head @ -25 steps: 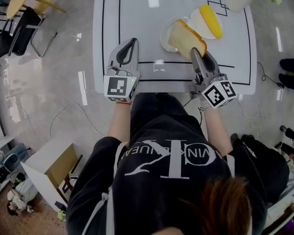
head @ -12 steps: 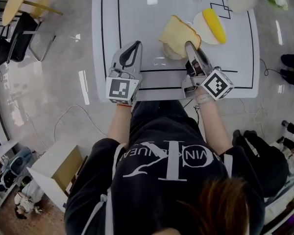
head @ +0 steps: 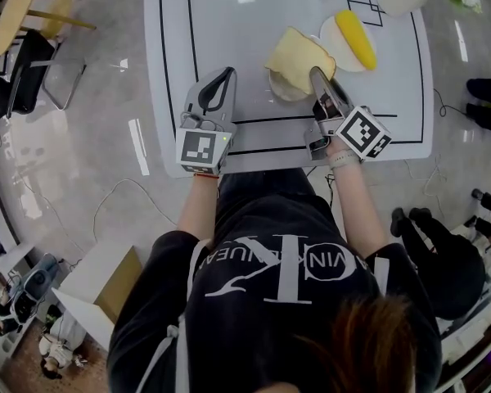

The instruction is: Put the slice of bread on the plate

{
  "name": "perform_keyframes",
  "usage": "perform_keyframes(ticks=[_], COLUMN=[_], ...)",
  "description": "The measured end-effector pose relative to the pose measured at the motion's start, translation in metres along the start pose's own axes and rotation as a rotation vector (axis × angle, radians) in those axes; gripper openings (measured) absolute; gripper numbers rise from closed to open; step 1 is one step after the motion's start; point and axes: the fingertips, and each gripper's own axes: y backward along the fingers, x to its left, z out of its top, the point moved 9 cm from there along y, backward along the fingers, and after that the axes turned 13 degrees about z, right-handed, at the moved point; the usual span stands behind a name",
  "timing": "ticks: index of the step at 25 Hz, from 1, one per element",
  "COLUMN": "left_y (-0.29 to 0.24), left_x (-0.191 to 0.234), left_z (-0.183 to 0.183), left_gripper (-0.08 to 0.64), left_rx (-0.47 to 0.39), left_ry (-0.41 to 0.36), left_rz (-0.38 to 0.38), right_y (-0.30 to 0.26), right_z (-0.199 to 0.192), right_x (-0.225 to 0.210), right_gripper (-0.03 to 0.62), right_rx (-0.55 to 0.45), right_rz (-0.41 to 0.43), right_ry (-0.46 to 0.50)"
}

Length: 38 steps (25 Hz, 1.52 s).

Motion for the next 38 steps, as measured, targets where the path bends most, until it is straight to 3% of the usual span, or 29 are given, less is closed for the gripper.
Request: perform_keyframes(ticks=[10,15,22,38], left_y=[0.000,-0.002,-0.004,-0.004], left_x=[-0.002,0.000,-0.001,-0.005], left_z=[-0.001,0.000,0.000,0.000], left_gripper=[0.002,0.002,0.002,0.002], left_rx=[0.009,0.012,0.014,0.014], left_ry=[-0.018,-0.016,-0.015,-0.006], left_rz=[-0.015,-0.010,-0.013,-0.027], right_y=[-0.005,-0.009,-0.009,-0.006], right_z=[0.002,0.005,0.004,-0.001], right_x=[-0.013,-0.015,-0.019,-0.017], right_gripper=[0.130,0.162,0.244,0.295], right_rx=[0.057,0.081,0.141,0.191], right_rz=[-0.130,-0.206,-0.279,-0.293], right_ry=[0.034,0.102,0.179,0.263])
